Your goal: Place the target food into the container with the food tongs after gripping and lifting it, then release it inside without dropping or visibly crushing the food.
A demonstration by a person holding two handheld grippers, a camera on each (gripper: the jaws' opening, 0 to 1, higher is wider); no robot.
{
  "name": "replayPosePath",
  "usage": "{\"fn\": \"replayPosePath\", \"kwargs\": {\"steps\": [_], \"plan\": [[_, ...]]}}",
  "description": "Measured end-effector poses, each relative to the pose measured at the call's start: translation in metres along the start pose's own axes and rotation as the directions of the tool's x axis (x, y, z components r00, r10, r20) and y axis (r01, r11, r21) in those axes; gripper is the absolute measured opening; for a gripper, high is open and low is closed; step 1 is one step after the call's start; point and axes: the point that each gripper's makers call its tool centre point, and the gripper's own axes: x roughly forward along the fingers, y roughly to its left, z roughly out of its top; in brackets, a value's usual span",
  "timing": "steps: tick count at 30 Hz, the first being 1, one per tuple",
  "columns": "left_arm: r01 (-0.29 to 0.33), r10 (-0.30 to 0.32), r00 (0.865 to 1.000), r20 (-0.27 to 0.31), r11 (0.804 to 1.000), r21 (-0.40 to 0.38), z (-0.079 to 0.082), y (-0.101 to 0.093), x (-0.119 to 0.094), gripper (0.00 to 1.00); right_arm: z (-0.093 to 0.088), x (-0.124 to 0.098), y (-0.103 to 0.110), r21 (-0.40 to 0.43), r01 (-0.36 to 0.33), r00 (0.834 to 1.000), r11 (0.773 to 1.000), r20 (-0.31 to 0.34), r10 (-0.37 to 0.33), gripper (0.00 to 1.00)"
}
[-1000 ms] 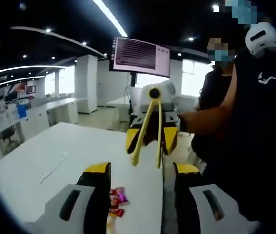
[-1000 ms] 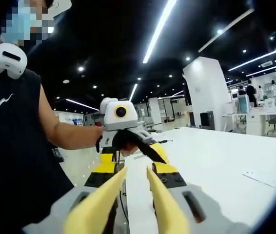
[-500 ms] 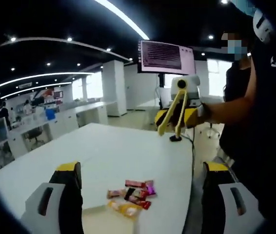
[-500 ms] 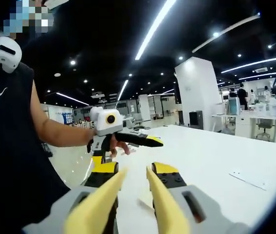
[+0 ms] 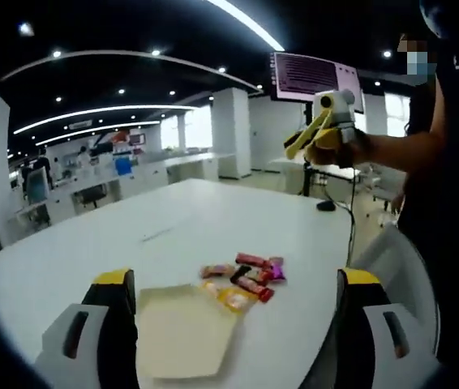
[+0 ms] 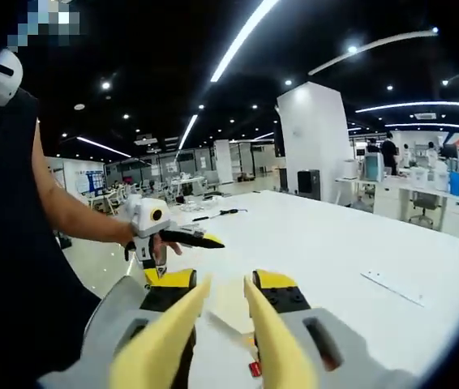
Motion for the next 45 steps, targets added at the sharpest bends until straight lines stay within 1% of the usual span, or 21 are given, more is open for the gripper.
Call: {"fn": "replayPosePath", "kwargs": {"steps": [2,4,5,7,10,13,16,18,21,23,25,28,30,32,36,38,40,43,45], "plan": [[-0.007,0.007,1.000,-0.014,1.000,-0.010,-0.011,-0.004,-0.001,0.99,-0.005,0.000,-0.004,-0.002,0.013,1.000,1.000,-0.007,-0.013,0.26],[-0.010,0.009,0.999,-0.041,1.000,-0.024,-0.029,-0.011,-0.001,0.99,-0.014,-0.001,-0.009,-0.020,0.029,0.999,0.999,-0.035,-0.030,0.26],[-0.003,0.002,0.998,-0.063,1.000,-0.030,-0.041,-0.016,0.000,0.99,-0.021,-0.002,-0.012,-0.031,0.038,0.998,0.999,-0.055,-0.040,0.26],[-0.004,0.002,0.997,-0.080,1.000,-0.024,-0.052,-0.023,0.000,0.99,-0.027,-0.003,-0.014,-0.028,0.038,0.997,0.999,-0.063,-0.040,0.26],[-0.017,0.014,0.995,-0.098,0.999,-0.034,-0.066,-0.026,0.000,0.99,-0.035,-0.006,-0.018,-0.016,0.051,0.996,0.999,-0.077,-0.052,0.27],[-0.029,0.024,0.995,-0.100,0.998,-0.047,-0.075,-0.025,-0.001,0.99,-0.041,-0.007,-0.021,0.002,0.063,0.994,0.998,-0.087,-0.062,0.26],[-0.029,0.021,0.993,-0.112,0.997,-0.068,-0.084,-0.030,0.000,0.99,-0.045,-0.007,-0.023,-0.012,0.072,0.993,0.997,-0.096,-0.073,0.26],[-0.027,0.020,0.993,-0.113,0.998,-0.062,-0.087,-0.035,0.001,0.99,-0.048,-0.006,-0.024,-0.014,0.073,0.992,0.997,-0.102,-0.074,0.26],[-0.021,0.015,0.991,-0.130,0.999,-0.043,-0.092,-0.038,0.004,0.99,-0.051,-0.003,-0.023,-0.019,0.065,0.991,0.998,-0.114,-0.067,0.26],[-0.021,0.015,0.991,-0.130,0.999,-0.042,-0.092,-0.036,0.004,0.99,-0.051,-0.001,-0.022,-0.024,0.057,0.991,0.998,-0.118,-0.060,0.26],[-0.032,0.026,0.992,-0.122,0.998,-0.049,-0.092,-0.033,0.004,0.99,-0.051,0.002,-0.022,-0.027,0.054,0.991,0.998,-0.121,-0.057,0.26],[-0.021,0.019,0.994,-0.109,1.000,-0.022,-0.094,-0.036,0.005,0.99,-0.053,0.005,-0.025,-0.016,0.057,0.990,0.998,-0.131,-0.058,0.26],[-0.020,0.017,0.993,-0.115,0.999,-0.027,-0.097,-0.035,0.007,0.99,-0.056,0.006,-0.027,-0.035,0.056,0.989,0.998,-0.136,-0.060,0.25],[-0.035,0.031,0.995,-0.097,0.999,-0.035,-0.094,-0.031,0.006,0.99,-0.059,0.008,-0.028,-0.046,0.057,0.988,0.997,-0.139,-0.063,0.25],[-0.049,0.047,0.991,-0.125,0.999,-0.018,-0.101,-0.029,0.006,0.99,-0.066,0.012,-0.031,-0.054,0.055,0.987,0.997,-0.151,-0.063,0.26],[-0.056,0.056,0.990,-0.128,0.998,0.006,-0.101,-0.028,0.006,0.99,-0.069,0.014,-0.032,-0.054,0.051,0.987,0.997,-0.153,-0.059,0.26],[-0.055,0.055,0.990,-0.129,0.998,0.000,-0.101,-0.028,0.006,0.99,-0.073,0.017,-0.032,-0.058,0.047,0.986,0.997,-0.158,-0.055,0.26],[-0.055,0.052,0.989,-0.138,0.998,-0.018,-0.103,-0.028,0.006,0.99,-0.079,0.023,-0.034,-0.047,0.025,0.986,0.999,-0.162,-0.033,0.26],[-0.049,0.045,0.987,-0.155,0.999,-0.020,-0.108,-0.029,0.007,0.99,-0.082,0.029,-0.037,-0.048,0.018,0.985,0.999,-0.169,-0.026,0.26]]}}
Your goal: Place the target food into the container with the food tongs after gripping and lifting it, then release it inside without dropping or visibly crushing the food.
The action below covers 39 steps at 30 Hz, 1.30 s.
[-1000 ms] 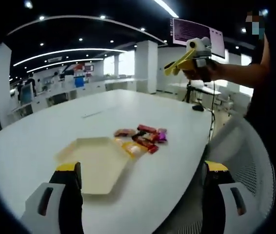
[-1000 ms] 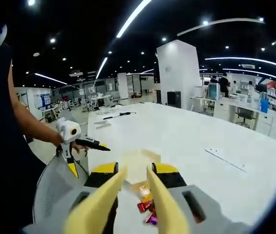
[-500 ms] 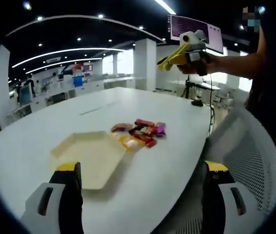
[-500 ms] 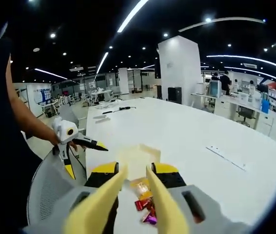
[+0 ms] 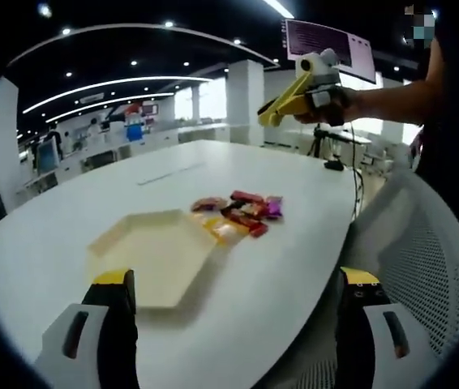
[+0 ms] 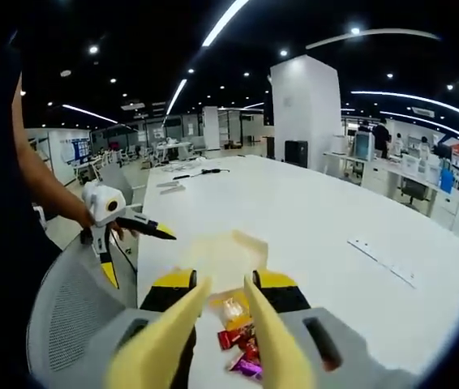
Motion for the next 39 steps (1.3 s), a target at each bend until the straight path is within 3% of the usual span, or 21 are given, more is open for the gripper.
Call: {"fn": "replayPosePath", "kwargs": {"steps": [11,15,22,24,27,31,39], "plan": [[-0.001,0.001,1.000,-0.019,1.000,-0.007,-0.005,0.001,0.000,0.99,-0.029,0.022,-0.031,0.016,0.052,0.996,0.998,-0.074,-0.051,0.26],[-0.008,0.007,1.000,-0.024,1.000,-0.005,-0.007,0.003,0.000,0.99,-0.036,0.026,-0.029,0.008,0.048,0.994,0.999,-0.094,-0.047,0.26],[-0.011,0.012,0.999,-0.041,1.000,0.007,-0.010,0.004,0.000,0.96,-0.048,0.042,-0.017,-0.034,-0.001,0.990,0.999,-0.138,-0.004,0.26],[-0.007,0.009,0.998,-0.067,0.999,0.040,-0.014,0.001,0.000,0.95,-0.051,0.051,-0.014,-0.034,-0.025,0.989,0.999,-0.148,0.019,0.26],[-0.027,0.031,0.999,-0.040,0.995,0.097,-0.007,0.002,0.000,0.99,-0.065,0.068,-0.006,-0.057,-0.067,0.980,0.996,-0.192,0.054,0.27],[-0.053,0.055,0.998,-0.029,0.996,0.069,-0.008,0.011,-0.003,0.99,-0.077,0.081,-0.001,-0.069,-0.099,0.972,0.993,-0.221,0.081,0.26],[-0.044,0.047,0.998,-0.043,0.997,0.057,-0.010,0.009,-0.002,0.99,-0.098,0.099,0.001,-0.104,-0.153,0.952,0.983,-0.281,0.118,0.26]]}}
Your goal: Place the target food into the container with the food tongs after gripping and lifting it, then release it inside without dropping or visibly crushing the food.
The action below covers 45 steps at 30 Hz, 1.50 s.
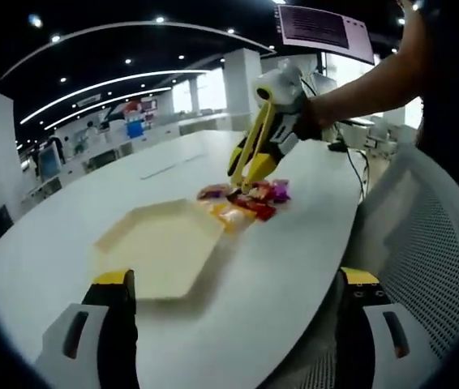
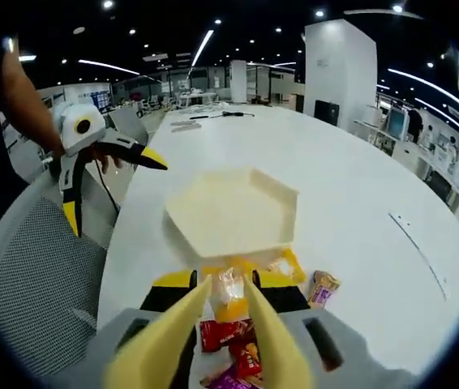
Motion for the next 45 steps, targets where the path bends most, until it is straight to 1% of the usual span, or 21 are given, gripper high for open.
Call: {"fn": "replayPosePath", "kwargs": {"steps": [3,8,14,15,18,20,25,27,28,31,36,38,41,45], "plan": [[0.001,-0.001,1.000,0.000,1.000,-0.003,0.001,0.000,0.000,0.99,-0.001,0.004,-0.001,0.005,-0.007,1.000,1.000,-0.007,0.007,0.26],[0.004,-0.004,1.000,-0.002,1.000,0.002,-0.001,0.000,0.000,0.99,-0.009,0.013,0.006,-0.049,-0.032,0.999,0.998,-0.045,0.030,0.26],[0.001,-0.001,1.000,-0.007,1.000,-0.004,-0.003,0.001,0.001,0.99,-0.013,0.024,0.000,-0.075,-0.025,0.998,0.997,-0.063,0.020,0.26],[-0.003,0.003,1.000,-0.011,1.000,-0.007,-0.004,0.002,0.001,0.99,-0.012,0.025,-0.001,-0.094,-0.021,0.998,0.995,-0.068,0.015,0.26],[-0.016,0.016,1.000,-0.016,1.000,-0.015,-0.005,0.005,0.000,0.99,-0.014,0.030,-0.002,-0.103,-0.022,0.997,0.994,-0.081,0.014,0.27],[-0.014,0.013,1.000,-0.013,1.000,-0.020,-0.004,0.004,0.000,0.99,-0.015,0.032,-0.002,-0.082,-0.033,0.996,0.996,-0.085,0.026,0.27],[-0.015,0.014,1.000,-0.016,1.000,-0.019,-0.005,0.005,0.000,0.99,-0.016,0.037,-0.006,-0.078,-0.054,0.994,0.995,-0.104,0.046,0.27],[-0.015,0.014,1.000,-0.014,1.000,-0.022,-0.005,0.004,0.000,0.99,-0.020,0.039,-0.006,-0.032,-0.068,0.991,0.997,-0.119,0.064,0.28],[-0.015,0.015,1.000,-0.014,1.000,-0.021,-0.005,0.005,0.000,0.99,-0.020,0.040,-0.006,-0.023,-0.074,0.991,0.997,-0.114,0.070,0.28],[-0.014,0.013,1.000,-0.016,1.000,-0.020,-0.005,0.004,0.000,0.98,-0.020,0.042,-0.007,-0.020,-0.078,0.989,0.997,-0.124,0.074,0.27],[-0.015,0.015,1.000,-0.018,1.000,-0.020,-0.006,0.005,0.000,0.98,-0.022,0.044,-0.007,-0.028,-0.108,0.983,0.994,-0.154,0.102,0.28],[-0.016,0.015,1.000,-0.018,1.000,-0.019,-0.006,0.005,0.000,0.98,-0.022,0.045,-0.006,-0.017,-0.123,0.978,0.992,-0.171,0.118,0.28],[-0.017,0.017,1.000,-0.018,1.000,-0.019,-0.006,0.005,-0.001,0.98,-0.024,0.047,-0.006,0.009,-0.127,0.974,0.992,-0.191,0.126,0.28],[-0.019,0.019,1.000,-0.020,1.000,-0.018,-0.006,0.006,-0.001,0.98,-0.027,0.047,-0.005,0.029,-0.123,0.977,0.992,-0.170,0.126,0.27]]}}
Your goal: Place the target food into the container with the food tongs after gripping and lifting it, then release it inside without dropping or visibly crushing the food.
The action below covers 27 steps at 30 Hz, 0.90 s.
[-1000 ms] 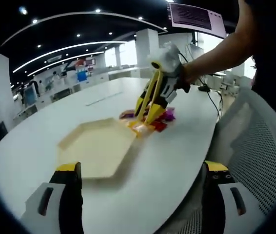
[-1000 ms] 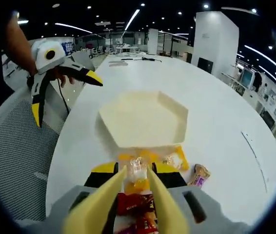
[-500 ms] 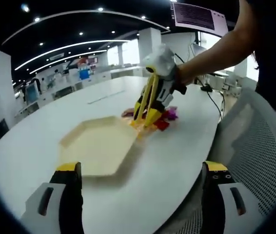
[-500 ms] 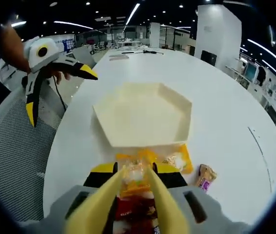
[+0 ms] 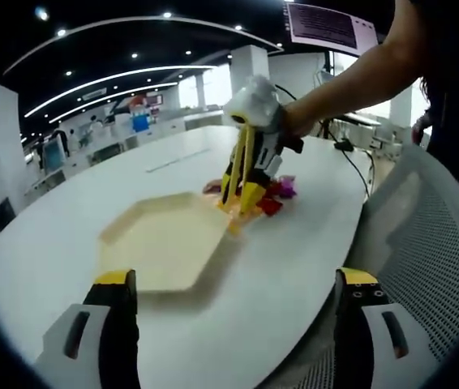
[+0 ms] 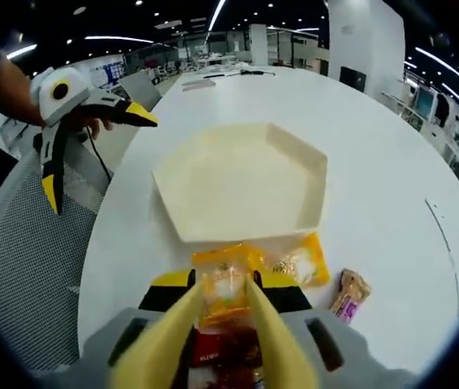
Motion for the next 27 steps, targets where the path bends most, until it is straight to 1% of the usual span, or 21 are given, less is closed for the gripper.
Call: {"fn": "replayPosePath", "kwargs": {"steps": [3,5,6,7,8,11,13,14,15,16,17,20,23,27], "plan": [[0.003,-0.003,1.000,-0.003,1.000,0.003,-0.001,0.000,0.000,0.97,0.001,0.000,0.001,0.001,0.002,1.000,1.000,0.003,-0.002,0.25],[0.005,-0.005,1.000,-0.005,1.000,0.005,-0.002,0.000,0.001,0.97,0.003,-0.001,0.001,0.028,0.010,1.000,1.000,-0.005,-0.010,0.24],[0.005,-0.005,1.000,-0.004,1.000,0.005,-0.002,0.000,0.001,0.99,0.002,-0.001,0.000,0.087,0.020,1.000,0.996,-0.012,-0.019,0.23],[0.003,-0.003,1.000,0.007,1.000,0.000,0.000,0.000,0.001,0.99,0.002,-0.001,0.000,0.112,0.022,1.000,0.993,-0.010,-0.021,0.23],[-0.001,0.001,1.000,0.019,1.000,-0.006,0.003,0.001,0.000,0.99,0.002,-0.001,-0.002,0.172,0.032,0.999,0.985,-0.011,-0.031,0.22],[0.003,-0.003,1.000,0.011,1.000,-0.010,0.001,0.000,0.000,0.99,0.001,-0.003,-0.002,0.140,0.035,0.999,0.990,0.013,-0.037,0.21],[0.001,-0.001,1.000,0.015,1.000,-0.011,0.002,0.001,0.000,0.99,0.002,-0.005,-0.002,0.162,0.040,0.999,0.986,0.026,-0.045,0.21],[-0.012,0.012,1.000,0.007,1.000,-0.002,0.001,0.003,0.000,0.99,0.002,-0.007,-0.001,0.176,0.041,0.999,0.984,0.028,-0.046,0.21],[-0.028,0.028,1.000,0.008,1.000,0.005,0.001,0.007,0.000,0.99,0.001,-0.008,-0.001,0.177,0.042,0.999,0.983,0.025,-0.047,0.21],[-0.032,0.032,0.999,0.016,0.999,-0.005,0.002,0.008,-0.001,0.99,0.000,-0.009,0.000,0.173,0.046,0.998,0.984,0.021,-0.051,0.21],[-0.032,0.032,0.999,0.017,0.999,-0.020,0.002,0.008,-0.001,0.99,-0.002,-0.011,0.000,0.159,0.057,0.998,0.986,0.012,-0.059,0.21],[-0.032,0.032,0.999,0.015,0.999,-0.018,0.002,0.008,-0.001,0.99,-0.002,-0.018,0.000,0.169,0.056,0.998,0.984,0.014,-0.059,0.21],[-0.026,0.027,0.999,0.019,0.999,-0.030,0.003,0.007,-0.001,0.99,0.000,-0.025,0.001,0.184,0.055,0.998,0.981,0.018,-0.060,0.22],[-0.022,0.023,0.999,0.022,0.999,-0.034,0.004,0.006,-0.001,0.99,0.004,-0.035,-0.005,0.186,0.074,0.997,0.980,0.021,-0.079,0.22]]}}
